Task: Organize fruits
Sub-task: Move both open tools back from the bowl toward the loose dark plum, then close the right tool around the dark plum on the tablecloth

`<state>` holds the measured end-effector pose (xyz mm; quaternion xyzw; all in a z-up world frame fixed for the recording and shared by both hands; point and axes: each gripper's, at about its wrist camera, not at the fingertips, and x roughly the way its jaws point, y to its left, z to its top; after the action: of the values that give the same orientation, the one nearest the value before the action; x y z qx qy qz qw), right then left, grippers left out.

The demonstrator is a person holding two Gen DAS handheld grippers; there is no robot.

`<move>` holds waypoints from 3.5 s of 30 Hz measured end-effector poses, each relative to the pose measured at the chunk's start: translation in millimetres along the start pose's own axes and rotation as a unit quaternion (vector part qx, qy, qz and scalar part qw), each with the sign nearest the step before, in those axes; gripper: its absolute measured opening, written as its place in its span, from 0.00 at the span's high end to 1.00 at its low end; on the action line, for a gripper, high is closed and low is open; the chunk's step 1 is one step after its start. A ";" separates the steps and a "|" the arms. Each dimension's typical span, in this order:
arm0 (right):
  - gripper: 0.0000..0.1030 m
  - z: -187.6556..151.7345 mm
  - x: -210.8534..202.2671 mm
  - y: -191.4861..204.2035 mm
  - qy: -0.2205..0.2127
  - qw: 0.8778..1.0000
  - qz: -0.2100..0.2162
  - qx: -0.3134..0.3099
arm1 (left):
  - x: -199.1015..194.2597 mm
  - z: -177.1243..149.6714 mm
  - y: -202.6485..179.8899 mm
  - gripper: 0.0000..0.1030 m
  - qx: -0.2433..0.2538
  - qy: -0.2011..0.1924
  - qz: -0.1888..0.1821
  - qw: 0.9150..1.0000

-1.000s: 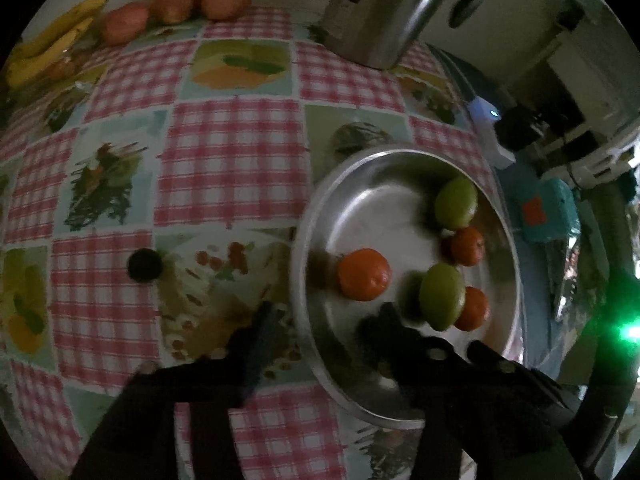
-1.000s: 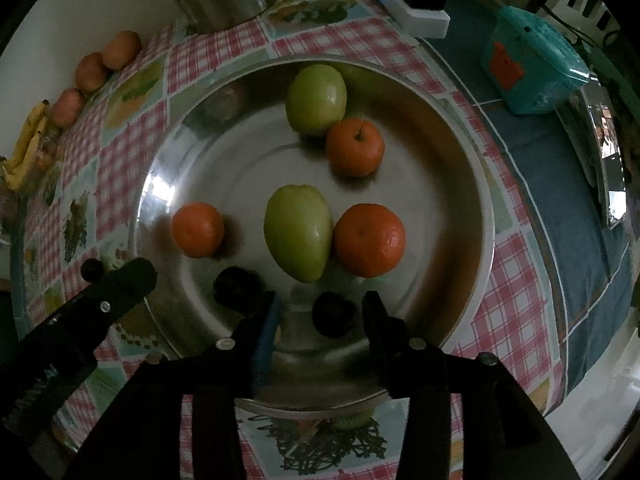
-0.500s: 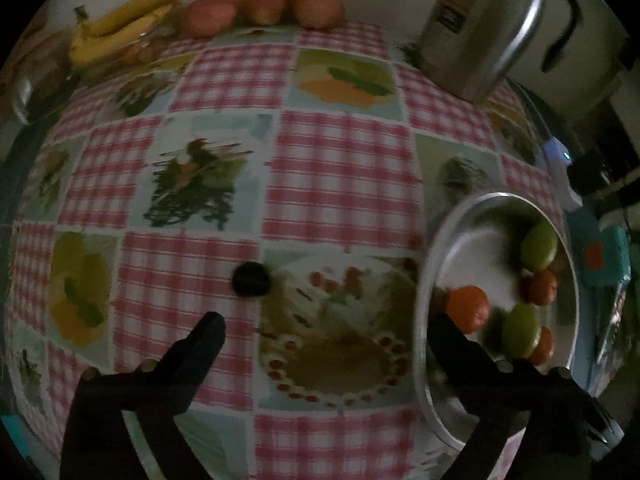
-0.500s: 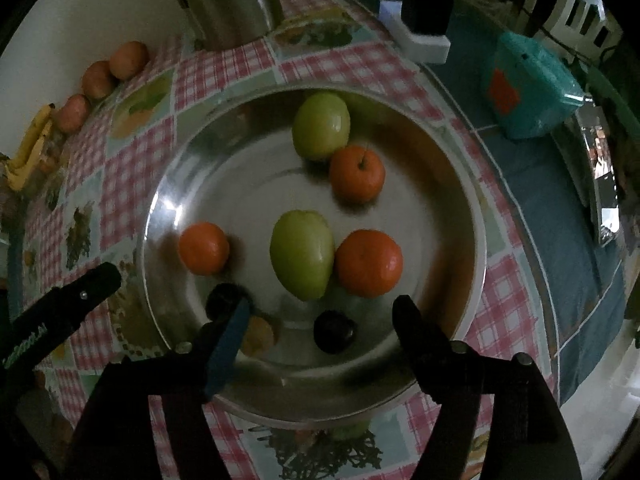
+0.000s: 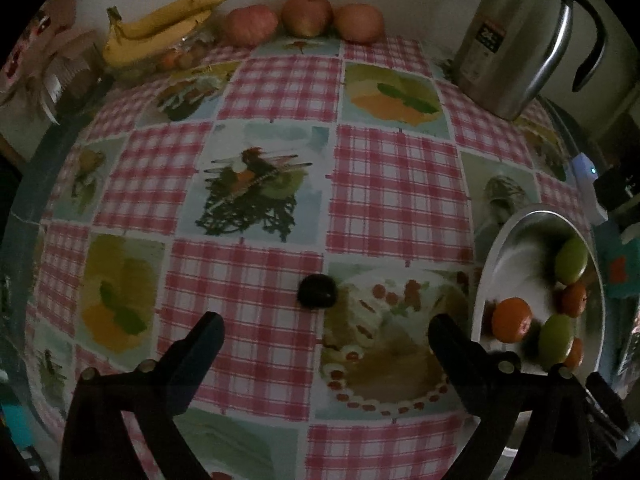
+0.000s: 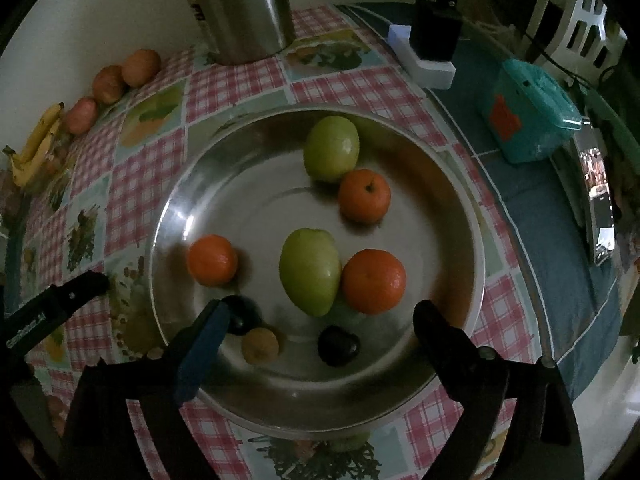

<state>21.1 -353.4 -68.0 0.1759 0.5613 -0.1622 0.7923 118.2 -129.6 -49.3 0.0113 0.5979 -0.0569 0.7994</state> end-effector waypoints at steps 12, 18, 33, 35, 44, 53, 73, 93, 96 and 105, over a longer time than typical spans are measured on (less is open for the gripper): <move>0.07 -1.5 -2.6 4.5 -0.003 1.000 0.006 -0.007 | -27.7 1.3 0.6 0.00 0.082 -0.041 0.043 0.995; 0.07 -1.9 -9.6 14.4 -0.014 1.000 0.015 -0.011 | -39.3 4.6 5.8 0.00 0.114 -0.055 0.053 0.991; 0.07 -5.6 -16.0 61.3 -0.026 0.998 0.015 -0.055 | -42.3 21.7 60.3 0.00 0.096 -0.061 0.077 0.990; 0.07 -5.5 -15.7 68.8 -0.027 0.998 0.014 -0.062 | -41.7 24.5 72.2 0.00 0.088 -0.060 0.083 0.991; 0.07 -10.8 -14.1 110.7 -0.021 0.995 0.019 -0.095 | -40.9 31.4 118.7 0.00 0.046 -0.058 0.104 0.992; 0.07 -12.7 -13.4 150.0 -0.014 0.994 0.040 -0.103 | -35.9 34.0 140.7 0.00 0.037 -0.053 0.124 0.990; 0.07 -13.3 18.9 200.8 0.018 0.991 0.027 -0.131 | -12.4 44.3 151.1 0.00 0.034 -0.027 0.125 0.991; 0.07 -10.4 64.8 218.6 0.042 0.988 0.012 -0.145 | 29.1 47.9 139.3 0.00 0.044 0.014 0.108 0.993; 0.11 -10.9 64.5 216.9 0.035 0.988 0.003 -0.147 | 29.9 48.0 139.6 0.00 0.043 0.013 0.105 0.994; 0.51 -8.7 60.1 216.9 0.030 0.989 0.018 -0.144 | 29.5 46.8 138.1 0.00 0.046 0.013 0.103 0.994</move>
<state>131.6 -160.9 -106.7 0.0744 0.5987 -0.0602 0.7952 185.6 1.3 -71.2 0.1104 0.6004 -0.0016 0.7920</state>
